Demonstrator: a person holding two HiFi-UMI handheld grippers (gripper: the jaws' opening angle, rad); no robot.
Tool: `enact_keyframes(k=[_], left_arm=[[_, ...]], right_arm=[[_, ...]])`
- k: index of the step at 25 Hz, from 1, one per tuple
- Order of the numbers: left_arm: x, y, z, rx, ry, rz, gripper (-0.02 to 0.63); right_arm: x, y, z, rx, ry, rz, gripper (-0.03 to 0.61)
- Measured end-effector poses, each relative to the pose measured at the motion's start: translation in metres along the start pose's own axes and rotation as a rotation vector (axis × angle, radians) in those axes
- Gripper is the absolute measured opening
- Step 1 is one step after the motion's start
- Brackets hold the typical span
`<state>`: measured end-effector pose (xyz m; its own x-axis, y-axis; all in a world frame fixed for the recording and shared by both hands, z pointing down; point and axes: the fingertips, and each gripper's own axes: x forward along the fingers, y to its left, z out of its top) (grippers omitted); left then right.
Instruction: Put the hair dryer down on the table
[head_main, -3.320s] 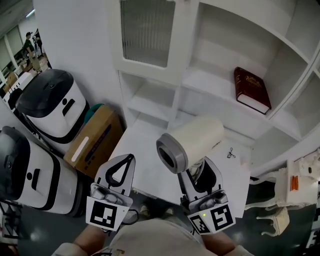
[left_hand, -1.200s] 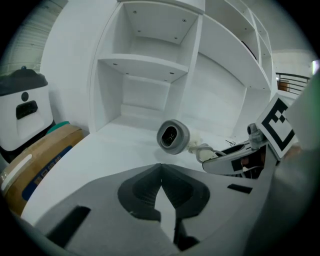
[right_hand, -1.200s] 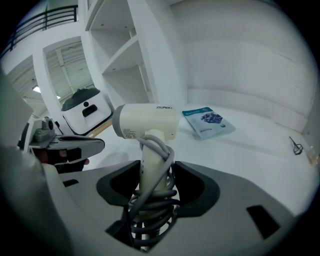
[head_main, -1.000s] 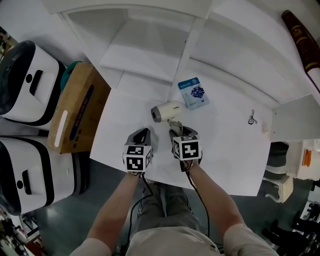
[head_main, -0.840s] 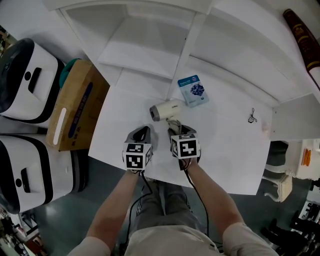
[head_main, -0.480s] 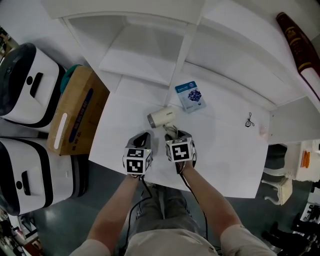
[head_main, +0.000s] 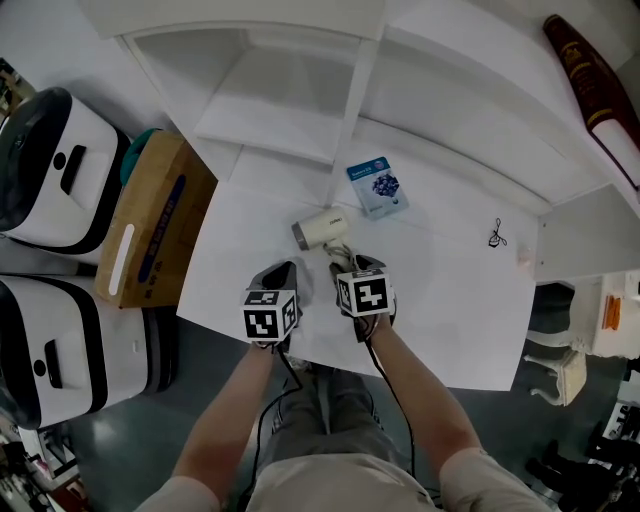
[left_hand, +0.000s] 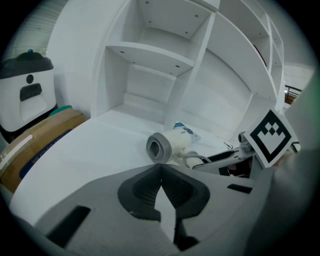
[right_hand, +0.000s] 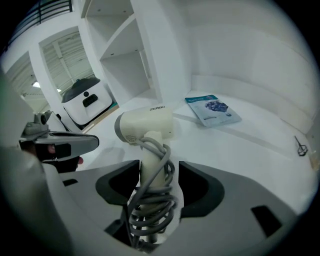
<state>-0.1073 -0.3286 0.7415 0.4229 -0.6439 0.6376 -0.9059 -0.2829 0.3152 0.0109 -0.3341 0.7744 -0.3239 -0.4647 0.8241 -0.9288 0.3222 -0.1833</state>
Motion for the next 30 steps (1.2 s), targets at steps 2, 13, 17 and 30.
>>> enact_keyframes(k=[2, 13, 17, 30], left_arm=[[-0.006, -0.002, 0.009, -0.002, -0.010, 0.003, 0.012], [-0.084, -0.035, 0.098, 0.044, -0.155, 0.001, 0.012], [-0.130, -0.059, 0.148, 0.087, -0.280, -0.021, 0.012], [-0.312, -0.109, 0.296, 0.291, -0.716, 0.003, 0.012]], right_arm=[[-0.009, -0.003, 0.004, 0.007, -0.012, -0.005, 0.233], [-0.137, 0.002, 0.087, -0.080, -0.253, -0.017, 0.198], [-0.214, 0.016, 0.139, -0.124, -0.447, -0.022, 0.079], [-0.421, 0.090, 0.221, -0.365, -0.903, -0.029, 0.040]])
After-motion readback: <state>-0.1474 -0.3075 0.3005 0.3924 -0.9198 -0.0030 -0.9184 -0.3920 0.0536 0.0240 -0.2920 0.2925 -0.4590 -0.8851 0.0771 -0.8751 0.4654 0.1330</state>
